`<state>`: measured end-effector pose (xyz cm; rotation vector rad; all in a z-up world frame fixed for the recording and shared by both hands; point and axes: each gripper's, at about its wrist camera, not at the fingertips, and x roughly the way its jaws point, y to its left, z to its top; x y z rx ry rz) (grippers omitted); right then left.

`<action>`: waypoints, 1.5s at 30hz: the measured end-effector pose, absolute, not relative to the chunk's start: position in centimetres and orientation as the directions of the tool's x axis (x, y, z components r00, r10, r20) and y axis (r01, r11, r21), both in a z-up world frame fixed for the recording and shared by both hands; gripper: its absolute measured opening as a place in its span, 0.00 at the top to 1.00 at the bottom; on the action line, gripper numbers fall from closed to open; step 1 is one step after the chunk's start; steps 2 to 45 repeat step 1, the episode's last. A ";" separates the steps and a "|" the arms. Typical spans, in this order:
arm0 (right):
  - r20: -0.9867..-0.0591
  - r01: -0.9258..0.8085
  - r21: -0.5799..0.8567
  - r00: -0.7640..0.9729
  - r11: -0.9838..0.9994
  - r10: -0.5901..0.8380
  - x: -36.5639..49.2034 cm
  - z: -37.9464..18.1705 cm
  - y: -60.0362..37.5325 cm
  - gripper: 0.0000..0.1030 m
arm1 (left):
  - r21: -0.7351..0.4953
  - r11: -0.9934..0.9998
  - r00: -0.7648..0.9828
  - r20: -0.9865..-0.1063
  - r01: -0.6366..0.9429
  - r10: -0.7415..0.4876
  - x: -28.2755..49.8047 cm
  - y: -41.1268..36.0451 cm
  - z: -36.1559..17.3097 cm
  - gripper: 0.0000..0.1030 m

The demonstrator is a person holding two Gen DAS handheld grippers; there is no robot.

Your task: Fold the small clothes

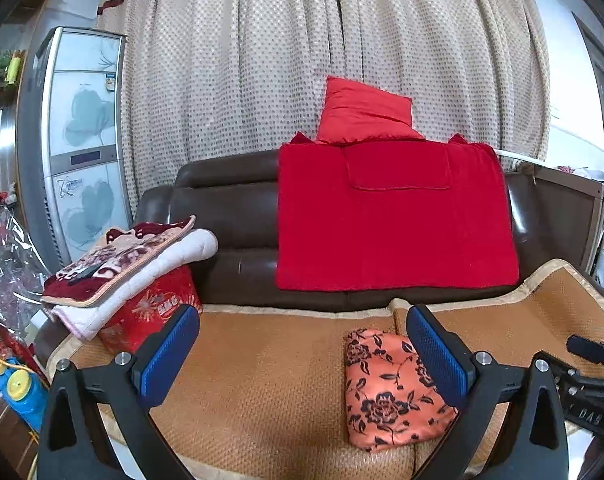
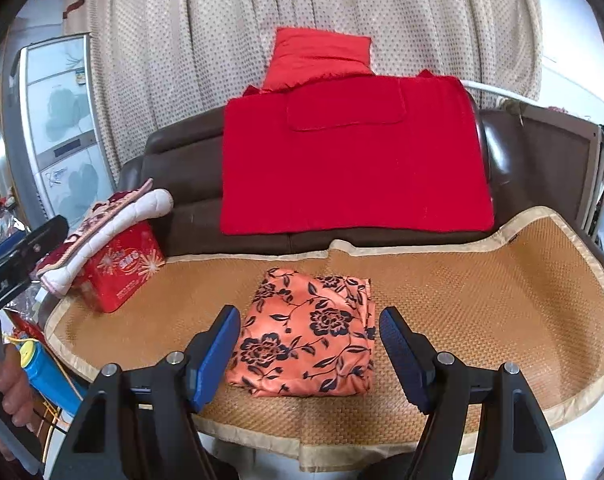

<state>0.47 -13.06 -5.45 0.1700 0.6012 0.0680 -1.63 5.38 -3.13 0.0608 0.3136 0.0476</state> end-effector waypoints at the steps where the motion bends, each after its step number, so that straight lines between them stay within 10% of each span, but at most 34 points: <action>1: -0.563 -0.005 0.179 0.820 0.984 0.106 1.4 -5.9 -13.7 0.26 | 0.075 0.996 0.951 -0.302 -0.042 0.063 -0.9 5.2 -3.5 0.00; 45: -0.563 -0.005 0.179 0.820 0.984 0.106 1.4 -5.9 -13.7 0.26 | 0.075 0.996 0.951 -0.302 -0.042 0.063 -0.9 5.2 -3.5 0.00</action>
